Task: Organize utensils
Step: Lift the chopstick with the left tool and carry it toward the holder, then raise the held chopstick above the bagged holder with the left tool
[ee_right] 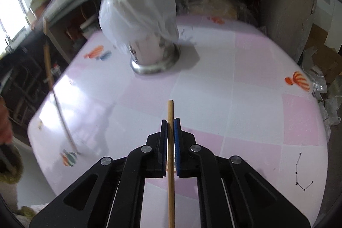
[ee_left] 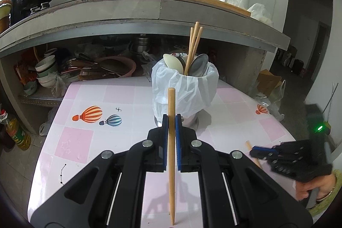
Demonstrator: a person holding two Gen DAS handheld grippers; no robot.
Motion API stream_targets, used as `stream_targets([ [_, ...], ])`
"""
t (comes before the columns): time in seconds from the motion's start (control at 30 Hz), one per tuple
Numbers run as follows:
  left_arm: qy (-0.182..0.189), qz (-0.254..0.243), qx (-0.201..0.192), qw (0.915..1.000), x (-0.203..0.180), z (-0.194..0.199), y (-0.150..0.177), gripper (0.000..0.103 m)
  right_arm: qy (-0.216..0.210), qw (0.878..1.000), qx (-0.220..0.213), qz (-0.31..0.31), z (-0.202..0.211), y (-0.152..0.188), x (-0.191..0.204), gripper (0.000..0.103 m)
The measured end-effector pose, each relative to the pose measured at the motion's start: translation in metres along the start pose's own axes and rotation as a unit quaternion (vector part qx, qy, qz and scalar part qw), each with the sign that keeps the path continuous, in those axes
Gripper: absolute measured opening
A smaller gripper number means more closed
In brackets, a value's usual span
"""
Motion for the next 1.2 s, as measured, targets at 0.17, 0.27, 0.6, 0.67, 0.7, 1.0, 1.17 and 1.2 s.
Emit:
stream_targets([
  [0.17, 0.001, -0.004, -0.004, 1.0000, -0.004, 0.004, -0.003, 0.005, -0.010, 0.999, -0.047, -0.003, 0.040, -0.019, 0.004, 0.006],
  [0.27, 0.000, -0.007, -0.006, 1.0000, -0.005, 0.006, -0.005, 0.005, -0.015, 0.997, -0.073, -0.003, 0.063, -0.028, 0.006, 0.006],
  [0.6, -0.001, -0.019, -0.014, 0.9997, -0.012, 0.013, -0.010, 0.005, -0.019, 0.991, -0.133, -0.007, 0.116, -0.046, 0.003, 0.006],
  [0.67, -0.003, -0.022, -0.015, 0.9996, -0.013, 0.014, -0.010, 0.005, -0.020, 0.990, -0.141, -0.006, 0.122, -0.049, 0.004, 0.006],
  [0.7, -0.003, -0.023, -0.016, 0.9996, -0.013, 0.015, -0.010, 0.005, -0.020, 0.989, -0.144, -0.005, 0.124, -0.050, 0.005, 0.006],
  [1.0, -0.008, -0.029, -0.022, 0.9993, -0.014, 0.020, -0.013, 0.005, -0.024, 0.986, -0.166, -0.004, 0.139, -0.058, 0.009, 0.006],
  [1.17, -0.011, -0.031, -0.026, 0.9991, -0.014, 0.023, -0.015, 0.005, -0.028, 0.985, -0.172, -0.005, 0.144, -0.060, 0.009, 0.006],
  [1.2, -0.011, -0.032, -0.027, 0.9991, -0.015, 0.024, -0.015, 0.005, -0.028, 0.985, -0.173, -0.005, 0.145, -0.061, 0.010, 0.006],
])
Point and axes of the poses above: each gripper's, at about its wrist camera, not at the fingertips, and z roughly against the way its jaws point, x to its left, y to its underside, the point moved 10 cm from there along -z, roughly the way its jaws point, and after that the axes turned 5 degrees about z, right-handed, at the moved point
